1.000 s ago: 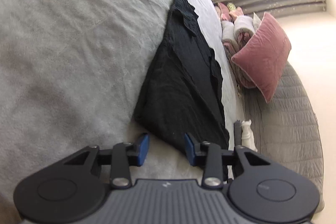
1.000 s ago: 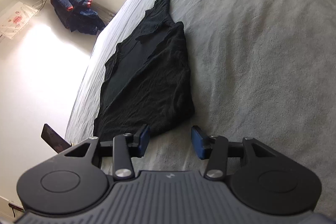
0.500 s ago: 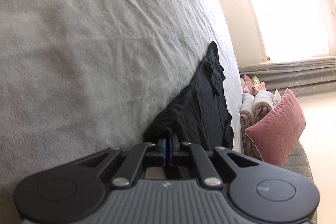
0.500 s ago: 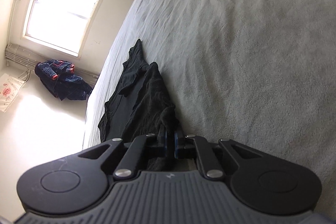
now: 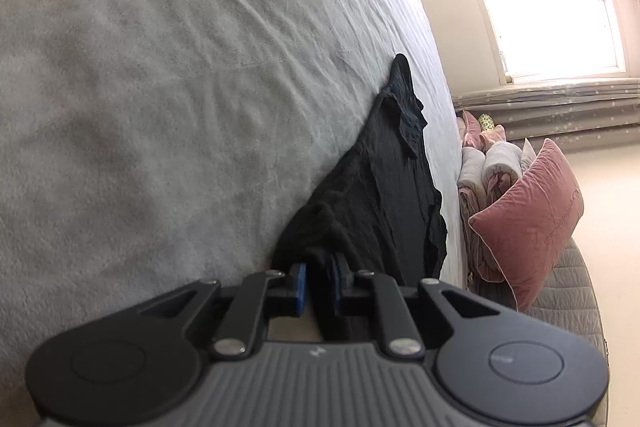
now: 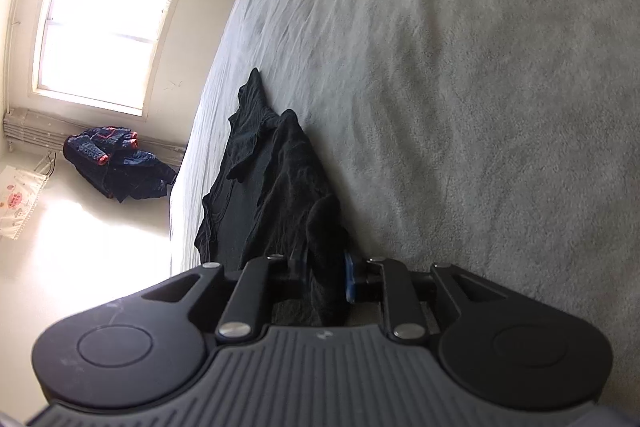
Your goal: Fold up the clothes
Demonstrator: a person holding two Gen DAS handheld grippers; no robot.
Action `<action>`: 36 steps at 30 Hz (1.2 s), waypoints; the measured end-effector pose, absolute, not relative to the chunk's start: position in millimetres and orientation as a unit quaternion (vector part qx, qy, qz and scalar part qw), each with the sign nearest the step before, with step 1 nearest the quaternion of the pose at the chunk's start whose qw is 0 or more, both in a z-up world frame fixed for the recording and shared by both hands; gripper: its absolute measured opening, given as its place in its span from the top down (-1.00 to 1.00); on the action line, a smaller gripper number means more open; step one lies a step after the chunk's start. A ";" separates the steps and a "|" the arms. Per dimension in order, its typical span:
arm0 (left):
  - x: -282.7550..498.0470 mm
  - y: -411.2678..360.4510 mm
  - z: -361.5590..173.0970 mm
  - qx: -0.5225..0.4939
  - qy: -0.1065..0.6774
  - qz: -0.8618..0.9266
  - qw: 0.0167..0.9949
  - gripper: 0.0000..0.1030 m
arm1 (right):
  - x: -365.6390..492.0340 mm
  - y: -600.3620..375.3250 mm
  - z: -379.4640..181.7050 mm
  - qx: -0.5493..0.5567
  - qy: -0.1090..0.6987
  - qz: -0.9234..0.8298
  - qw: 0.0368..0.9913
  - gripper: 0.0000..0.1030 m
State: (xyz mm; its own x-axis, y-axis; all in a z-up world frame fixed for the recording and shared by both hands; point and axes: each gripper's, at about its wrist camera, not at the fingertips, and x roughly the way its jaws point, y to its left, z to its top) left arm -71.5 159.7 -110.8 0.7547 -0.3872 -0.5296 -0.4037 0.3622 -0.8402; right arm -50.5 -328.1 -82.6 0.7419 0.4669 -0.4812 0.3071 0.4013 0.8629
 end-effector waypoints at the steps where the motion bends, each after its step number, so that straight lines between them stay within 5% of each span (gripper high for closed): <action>1: -69.4 157.7 -110.2 -0.566 0.350 0.010 0.746 0.77 | -49.7 -329.7 -84.1 0.555 0.354 0.048 0.751 0.56; 4: -69.6 156.9 -110.7 -0.570 0.347 0.028 0.745 0.94 | -50.2 -328.3 -81.0 0.554 0.351 0.035 0.754 0.57; 6: -73.6 156.4 -106.8 -0.564 0.341 0.040 0.751 0.95 | -54.3 -325.9 -77.3 0.536 0.350 0.027 0.768 0.79; 11: -85.7 156.6 -91.0 -0.538 0.325 0.060 0.775 0.97 | -72.2 -335.5 -67.9 0.533 0.316 0.022 0.784 0.86; 31: -148.4 172.3 -66.2 -0.477 0.360 0.040 0.801 0.96 | -106.4 -346.0 -42.7 0.479 0.370 0.050 0.794 0.87; 36: -139.5 169.4 -77.1 -0.429 0.408 0.015 0.806 0.83 | -97.8 -341.3 -59.6 0.459 0.403 0.050 0.790 0.71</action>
State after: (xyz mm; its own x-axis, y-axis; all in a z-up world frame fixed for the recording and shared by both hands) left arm -139.5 169.4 -77.1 0.6660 -0.3266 -0.6706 -0.3735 0.6322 -0.6788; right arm -97.8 -341.3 -59.6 0.6699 0.4480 -0.5920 0.2915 0.5746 0.7647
